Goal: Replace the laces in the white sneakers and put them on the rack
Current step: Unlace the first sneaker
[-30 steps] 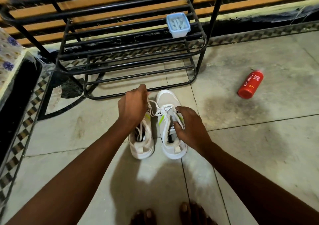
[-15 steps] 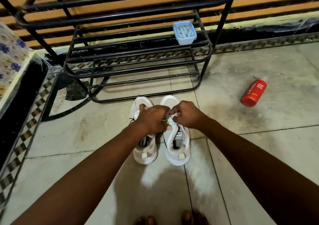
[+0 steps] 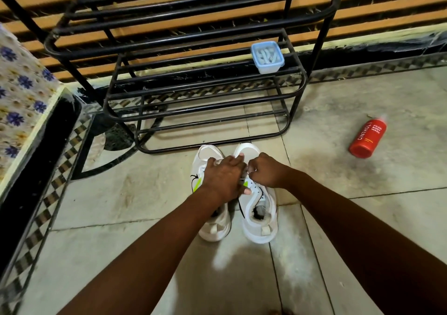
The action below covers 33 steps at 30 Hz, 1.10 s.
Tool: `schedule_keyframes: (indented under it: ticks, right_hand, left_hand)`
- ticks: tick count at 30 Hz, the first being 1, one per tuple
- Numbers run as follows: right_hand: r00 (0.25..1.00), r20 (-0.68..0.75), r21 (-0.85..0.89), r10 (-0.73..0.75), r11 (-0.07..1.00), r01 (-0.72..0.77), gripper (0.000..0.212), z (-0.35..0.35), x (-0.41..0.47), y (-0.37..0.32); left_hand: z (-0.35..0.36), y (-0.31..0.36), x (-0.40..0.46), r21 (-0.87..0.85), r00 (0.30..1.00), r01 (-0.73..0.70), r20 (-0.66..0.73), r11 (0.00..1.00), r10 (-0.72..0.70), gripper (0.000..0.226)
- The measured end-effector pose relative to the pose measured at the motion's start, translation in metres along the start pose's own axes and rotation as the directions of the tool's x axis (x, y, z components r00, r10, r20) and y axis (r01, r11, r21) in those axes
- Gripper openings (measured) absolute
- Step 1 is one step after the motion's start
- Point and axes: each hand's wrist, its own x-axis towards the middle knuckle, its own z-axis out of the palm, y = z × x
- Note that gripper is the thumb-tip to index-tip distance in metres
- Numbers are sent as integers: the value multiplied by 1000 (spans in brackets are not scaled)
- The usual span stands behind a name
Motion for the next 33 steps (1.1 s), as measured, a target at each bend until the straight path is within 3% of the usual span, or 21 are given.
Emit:
schedule_keyframes:
  ticks: [4,8,11,14,17,21,23,25,27,28,29,30,31,32,33]
  right_hand:
    - [997,49,217,59,974,-68,19,-10,3,6]
    - [993,48,581,-111,811,63,10,-20,-14,16]
    - [991,5,600,-137,793,107,13,-23,-22,20]
    - [978,-77,381,-195,901,209,13,-20,-17,17]
    - [973,-92,80,-210,973,217,14,-17,-17,7]
    - [981,-76,-267,-179,951,153,32,-6,-21,-5]
    - [978,-123,-414,-168,904,103,26,2,-20,-2]
    - [972,-162,-453,-168,888,78,19,6,-19,3]
    - [953,-239,-200,-186,970,139,11,4,-22,7]
    - [948,-283,53,-146,985,167,6,0,-26,9]
    - [944,-325,345,-52,923,170,10,-4,-30,12]
    - [938,-340,608,64,776,167,16,-8,-34,15]
    - [939,-316,725,135,672,147,19,-10,-37,20]
    - [943,-298,738,149,663,129,21,-11,-38,23]
    - [947,-301,619,110,778,106,24,-9,-38,27]
  left_hand:
    - [-5,2,3,15,1000,12,23,1000,-13,87]
    - [-9,6,2,-10,997,56,55,998,-55,91]
    - [-10,7,1,10,996,60,70,998,-61,91]
    - [-11,7,2,13,995,59,83,998,-60,89]
    - [-12,7,4,21,994,63,88,998,-64,91]
    - [-5,5,6,36,994,93,51,995,-95,101]
    - [-3,4,5,30,993,104,51,994,-105,100]
    - [-5,4,4,35,994,99,49,994,-101,95]
    - [-8,6,3,34,994,92,63,995,-94,91]
    - [-9,8,3,31,993,90,67,995,-92,90]
    - [-9,8,3,35,994,87,64,996,-89,91]
    - [-9,9,3,43,994,82,62,996,-85,92]
    - [-9,10,3,45,994,80,67,996,-83,92]
    - [-10,11,3,48,994,78,73,996,-81,92]
    - [-10,12,4,56,994,74,81,996,-79,92]
